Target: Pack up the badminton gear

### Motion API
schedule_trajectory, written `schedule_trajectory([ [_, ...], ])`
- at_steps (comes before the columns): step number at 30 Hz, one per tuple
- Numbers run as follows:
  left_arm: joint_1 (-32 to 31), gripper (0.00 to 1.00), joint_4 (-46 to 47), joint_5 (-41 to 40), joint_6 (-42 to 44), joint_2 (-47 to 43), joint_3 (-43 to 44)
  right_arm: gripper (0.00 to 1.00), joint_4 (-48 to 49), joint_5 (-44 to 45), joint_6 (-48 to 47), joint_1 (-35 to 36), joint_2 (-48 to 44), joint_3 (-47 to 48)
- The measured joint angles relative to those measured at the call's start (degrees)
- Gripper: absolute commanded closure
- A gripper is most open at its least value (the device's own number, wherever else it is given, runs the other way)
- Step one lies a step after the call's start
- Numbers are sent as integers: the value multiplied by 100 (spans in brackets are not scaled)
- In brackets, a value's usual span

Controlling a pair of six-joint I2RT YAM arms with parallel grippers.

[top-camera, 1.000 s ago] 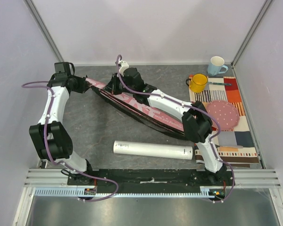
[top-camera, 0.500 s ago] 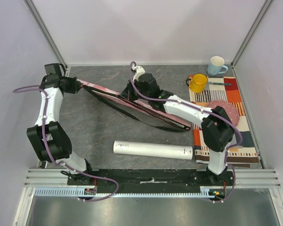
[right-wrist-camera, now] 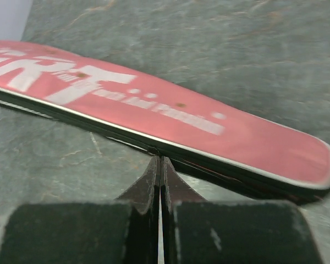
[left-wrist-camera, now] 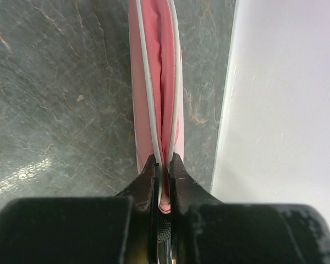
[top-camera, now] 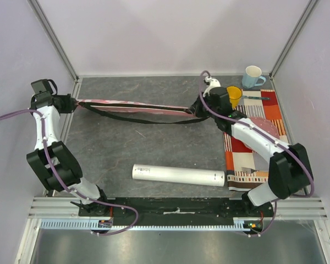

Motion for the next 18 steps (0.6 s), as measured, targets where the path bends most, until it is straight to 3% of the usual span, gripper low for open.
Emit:
schedule_trajectory([
  [7,157,98,-433,-149,205,160,238,100,-522,22,-212,-883,-487,-221],
  [18,197,98,-975,-533,649,520,994,100,-782,116,-295,-1928,-413,-546],
])
